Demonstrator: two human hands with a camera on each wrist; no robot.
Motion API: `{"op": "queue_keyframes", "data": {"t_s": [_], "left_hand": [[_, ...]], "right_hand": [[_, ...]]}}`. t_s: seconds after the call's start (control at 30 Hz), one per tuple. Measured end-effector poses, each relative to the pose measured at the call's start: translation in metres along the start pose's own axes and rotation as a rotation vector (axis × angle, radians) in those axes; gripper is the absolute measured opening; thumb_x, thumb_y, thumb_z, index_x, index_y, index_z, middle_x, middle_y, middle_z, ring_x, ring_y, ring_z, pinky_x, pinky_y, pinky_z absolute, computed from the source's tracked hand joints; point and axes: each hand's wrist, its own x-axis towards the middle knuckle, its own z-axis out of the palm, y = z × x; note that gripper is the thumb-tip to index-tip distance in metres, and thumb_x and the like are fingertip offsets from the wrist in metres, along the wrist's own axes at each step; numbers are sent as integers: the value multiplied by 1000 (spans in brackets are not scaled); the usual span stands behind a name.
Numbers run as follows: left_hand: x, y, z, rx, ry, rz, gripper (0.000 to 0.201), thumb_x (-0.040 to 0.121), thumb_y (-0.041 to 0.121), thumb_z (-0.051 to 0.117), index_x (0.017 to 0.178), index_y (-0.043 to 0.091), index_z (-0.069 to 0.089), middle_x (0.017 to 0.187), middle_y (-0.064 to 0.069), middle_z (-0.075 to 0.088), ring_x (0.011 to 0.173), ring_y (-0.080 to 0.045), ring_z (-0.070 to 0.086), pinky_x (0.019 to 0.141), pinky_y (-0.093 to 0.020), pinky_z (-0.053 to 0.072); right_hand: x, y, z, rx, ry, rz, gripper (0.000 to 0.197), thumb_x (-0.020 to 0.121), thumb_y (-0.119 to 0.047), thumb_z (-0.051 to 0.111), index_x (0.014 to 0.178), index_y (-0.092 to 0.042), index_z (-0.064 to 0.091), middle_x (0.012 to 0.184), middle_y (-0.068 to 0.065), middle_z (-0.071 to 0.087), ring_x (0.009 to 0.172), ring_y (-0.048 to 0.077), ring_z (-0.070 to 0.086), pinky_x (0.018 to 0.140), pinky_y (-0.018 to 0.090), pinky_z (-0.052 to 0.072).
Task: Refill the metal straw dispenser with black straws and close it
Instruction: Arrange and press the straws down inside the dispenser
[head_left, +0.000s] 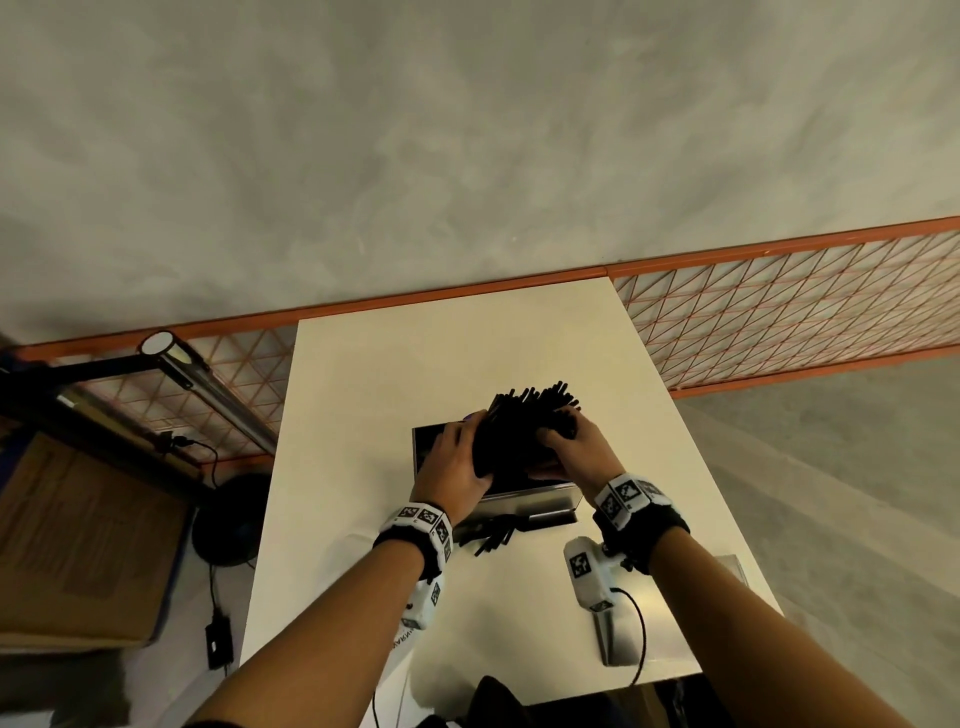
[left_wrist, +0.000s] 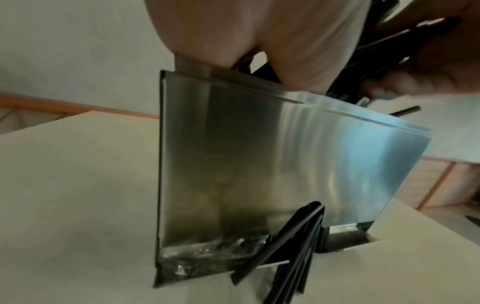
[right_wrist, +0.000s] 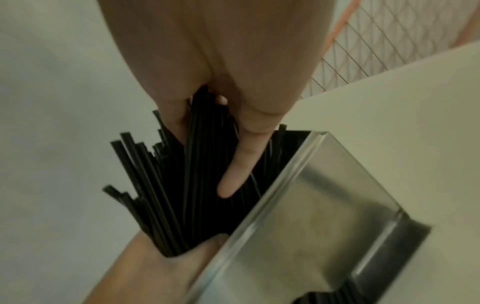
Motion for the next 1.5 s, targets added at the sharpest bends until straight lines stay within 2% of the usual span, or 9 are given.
{"op": "queue_keyframes", "data": {"t_s": [0.1,0.2,0.5,0.7,0.8,1.0,1.17,1.37,1.5], "left_hand": [[-1,-3,0,6,6,-9,90,82,16,76,155,39,29,133,-4,48,122,-29,55,94,-47,57],[-1,-2,-1,2,-31,-8,89,84,12,72,157,40,29,134,-5,47,120,-30,57,93,-46,58],[2,-1,0,85,-119,-47,79,89,24,69,157,35,30,136,-5,45,122,-30,53,90,-49,57],[4,2,1,82,-145,-72,78,90,37,70,158,25,33,145,-6,41,133,-29,47,101,-49,51],[2,3,1,56,-121,-49,84,88,48,71,158,26,31,145,-4,41,134,-28,47,101,-48,52],[-1,4,-2,-27,-76,-16,100,79,58,78,159,29,25,149,0,38,133,-28,50,103,-46,52],[-1,4,-2,-35,-85,-1,102,76,60,79,157,32,24,151,2,36,134,-28,50,106,-48,50],[1,-1,3,-47,-95,15,112,70,73,76,158,29,22,154,4,36,138,-23,46,111,-46,46],[1,-1,2,-37,-91,36,112,69,73,75,158,28,22,154,3,36,138,-24,45,112,-46,44]], "right_hand": [[-5,3,-1,-279,115,-108,21,93,-31,60,109,-18,56,93,8,70,66,25,71,57,36,60],[-6,4,-6,-419,331,-312,18,93,-40,57,99,-23,57,92,-4,66,76,17,64,65,32,52],[8,8,-15,-365,585,-407,18,94,-33,54,105,-19,50,102,3,52,87,19,53,77,33,44],[19,13,-11,-366,409,-309,48,101,-41,43,144,-20,40,140,6,41,128,24,46,101,33,37],[17,21,8,-498,223,-297,55,102,-47,38,151,-25,30,145,11,45,129,30,47,102,36,38],[15,17,16,-427,282,-481,34,100,-37,43,126,-22,58,129,1,50,119,20,53,93,20,34],[18,10,1,-357,387,-472,42,100,-39,44,141,-31,44,139,-4,47,123,13,49,99,31,40],[16,9,8,-582,51,-333,47,102,-40,42,145,-21,43,144,4,51,131,22,47,106,27,33],[14,-4,-7,-574,208,-387,38,100,-34,49,133,-16,57,133,2,58,115,18,58,98,29,43]]}}
